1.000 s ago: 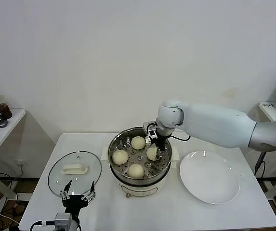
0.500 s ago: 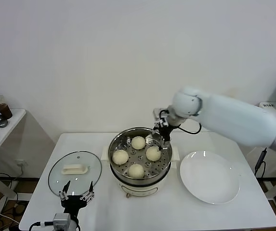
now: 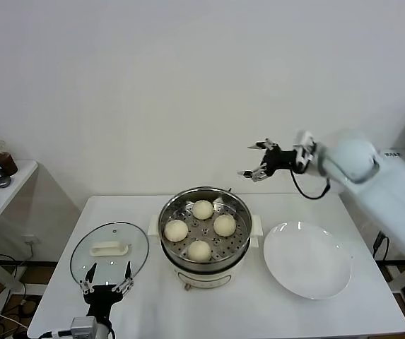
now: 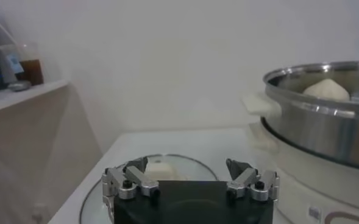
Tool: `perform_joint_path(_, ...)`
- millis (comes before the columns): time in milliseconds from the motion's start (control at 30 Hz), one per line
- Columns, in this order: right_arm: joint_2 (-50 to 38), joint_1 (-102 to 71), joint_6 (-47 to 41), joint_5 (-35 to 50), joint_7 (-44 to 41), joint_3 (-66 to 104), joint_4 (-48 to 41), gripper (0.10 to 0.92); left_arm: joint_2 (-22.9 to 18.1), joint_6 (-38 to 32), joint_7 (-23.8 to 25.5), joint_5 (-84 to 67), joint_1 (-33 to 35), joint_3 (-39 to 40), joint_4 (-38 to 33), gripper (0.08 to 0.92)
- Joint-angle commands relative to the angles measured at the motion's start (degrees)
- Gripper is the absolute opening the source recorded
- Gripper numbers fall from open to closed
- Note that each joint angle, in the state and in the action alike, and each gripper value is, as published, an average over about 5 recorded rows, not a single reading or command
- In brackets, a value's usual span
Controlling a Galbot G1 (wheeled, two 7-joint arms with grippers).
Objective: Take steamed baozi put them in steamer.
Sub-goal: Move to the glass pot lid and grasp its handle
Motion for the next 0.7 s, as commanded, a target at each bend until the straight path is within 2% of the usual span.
perform_joint_path(33,16.9,-49.3,9.0,2.5,22.4,57.2,6.6,0.823,2.3,-3.8,-1.0,0.4,-0.9,-0.6,0.6,0.823)
perform_joint_path(233,29.8,-60.3,13.8,-1.4,27.7,59.4,10.5,0.823,3.5,-5.7,-2.8,10.7,-3.8,-3.3,4.6,0.823)
perform_joint_path(367,32.5,-64.1,15.0,-3.6,29.1,59.5,12.2,0.823,5.7,-11.7,-5.3,32.9,-7.1,-6.3,9.6,0.823)
perform_joint_path(467,32.6,-65.2,14.9,-3.8,29.2,60.0,13.0,0.823,9.6,-16.4,-9.9,55.1,-9.2,-6.4,14.7,0.823)
perform_joint_path(600,32.1,-65.3,14.8,-3.8,29.3,60.3,12.7,0.823,16.9,-16.9,-17.7,73.8,-10.2,-3.2,21.1,0.823)
perform_joint_path(667,32.0,-65.3,14.8,-3.9,29.3,60.2,12.3,0.823,20.9,-17.6,-17.5,78.3,-10.1,-1.8,23.2,0.823)
perform_joint_path(700,32.1,-65.3,14.8,-3.9,29.2,60.2,12.2,0.823,22.7,-17.4,-15.4,80.0,-10.1,-1.0,23.7,0.823)
